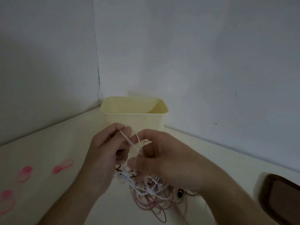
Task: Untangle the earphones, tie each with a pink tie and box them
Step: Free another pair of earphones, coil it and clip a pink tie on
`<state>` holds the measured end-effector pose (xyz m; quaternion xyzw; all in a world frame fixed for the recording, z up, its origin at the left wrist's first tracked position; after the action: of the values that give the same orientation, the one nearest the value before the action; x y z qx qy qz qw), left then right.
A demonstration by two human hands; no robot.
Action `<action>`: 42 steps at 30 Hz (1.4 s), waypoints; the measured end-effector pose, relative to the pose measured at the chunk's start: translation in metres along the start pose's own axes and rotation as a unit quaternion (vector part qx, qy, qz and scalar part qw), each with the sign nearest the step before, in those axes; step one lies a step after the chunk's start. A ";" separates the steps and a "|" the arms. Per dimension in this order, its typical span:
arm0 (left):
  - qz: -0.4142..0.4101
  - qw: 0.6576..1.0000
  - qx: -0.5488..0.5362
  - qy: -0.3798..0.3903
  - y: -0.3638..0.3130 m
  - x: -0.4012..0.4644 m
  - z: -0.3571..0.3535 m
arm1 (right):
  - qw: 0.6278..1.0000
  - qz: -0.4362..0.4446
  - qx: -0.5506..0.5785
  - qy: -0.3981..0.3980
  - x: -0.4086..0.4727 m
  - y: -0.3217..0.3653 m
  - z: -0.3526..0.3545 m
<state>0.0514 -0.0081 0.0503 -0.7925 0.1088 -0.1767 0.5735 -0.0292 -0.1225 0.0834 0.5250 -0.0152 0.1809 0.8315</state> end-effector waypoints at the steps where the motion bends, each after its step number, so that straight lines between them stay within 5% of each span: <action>1: 0.001 1.000 0.000 0.004 0.000 0.000 0.000 | 1.000 0.009 0.003 -0.025 0.001 -0.003 0.005; 6: 0.017 0.998 0.015 0.062 0.003 0.001 -0.006 | 0.950 0.072 0.229 -0.200 -0.008 0.005 0.057; 12: 0.025 0.992 0.079 0.100 0.010 0.002 -0.014 | 0.886 0.157 0.297 -0.320 -0.023 0.017 0.094; 23: 0.043 0.983 0.170 0.054 0.010 0.002 -0.008 | 0.842 0.188 0.284 -0.418 -0.042 0.015 0.119; 30: -0.001 0.913 0.407 -0.012 0.019 0.006 -0.005 | 0.830 0.198 0.286 -0.436 -0.046 0.016 0.125; 42: 0.180 0.960 0.124 -0.175 0.041 0.018 0.046 | 0.778 0.222 0.333 -0.484 -0.058 0.016 0.133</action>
<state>0.0874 0.0118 0.0012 -0.7008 0.1244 0.0588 0.6999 -0.0664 -0.2503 0.1442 0.7694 -0.4706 0.0761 0.4252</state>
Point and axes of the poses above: each hand's wrist, its own x-axis towards the middle knuckle, its own z-axis out of the back of the hand, y = z × x, the point moved 8 cm from there along x, towards the middle knuckle, and after that the axes turned 12 degrees about z, right-handed, at the moved point
